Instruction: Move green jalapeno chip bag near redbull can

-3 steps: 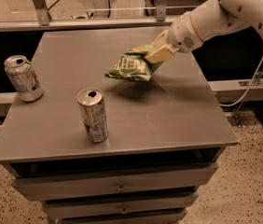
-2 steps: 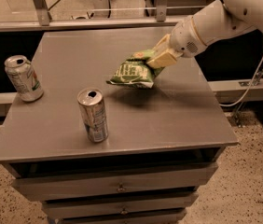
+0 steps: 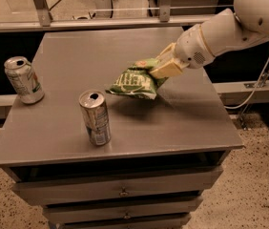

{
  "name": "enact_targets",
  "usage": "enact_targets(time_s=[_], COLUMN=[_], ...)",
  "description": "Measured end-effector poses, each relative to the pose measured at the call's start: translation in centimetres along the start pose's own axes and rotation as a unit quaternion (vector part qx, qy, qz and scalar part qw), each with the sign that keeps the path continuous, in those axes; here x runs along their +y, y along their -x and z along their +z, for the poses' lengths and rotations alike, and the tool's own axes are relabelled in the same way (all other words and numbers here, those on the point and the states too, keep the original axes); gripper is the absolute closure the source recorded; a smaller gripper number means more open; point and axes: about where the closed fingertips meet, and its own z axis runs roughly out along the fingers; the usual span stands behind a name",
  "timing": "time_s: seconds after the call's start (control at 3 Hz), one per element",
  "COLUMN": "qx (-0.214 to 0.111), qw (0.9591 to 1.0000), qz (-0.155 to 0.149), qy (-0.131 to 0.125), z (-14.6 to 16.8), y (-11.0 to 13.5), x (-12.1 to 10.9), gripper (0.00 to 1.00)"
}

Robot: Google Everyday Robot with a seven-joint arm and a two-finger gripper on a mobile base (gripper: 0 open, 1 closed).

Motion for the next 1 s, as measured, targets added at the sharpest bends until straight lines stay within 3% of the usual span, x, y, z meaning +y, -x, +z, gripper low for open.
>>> enact_targets(time_s=[0.33, 0.67, 1.0], qx=[-0.011, -0.014, -0.015], qw=[0.9999, 0.9997, 0.9994], qz=[0.009, 0.013, 0.017], qy=[0.007, 0.015, 0.026], z=[0.1, 0.6, 1.2], y=[0.1, 0.2, 0.3], x=[1.4, 3.0, 4.3], gripper=[1.0, 0.85, 0.64])
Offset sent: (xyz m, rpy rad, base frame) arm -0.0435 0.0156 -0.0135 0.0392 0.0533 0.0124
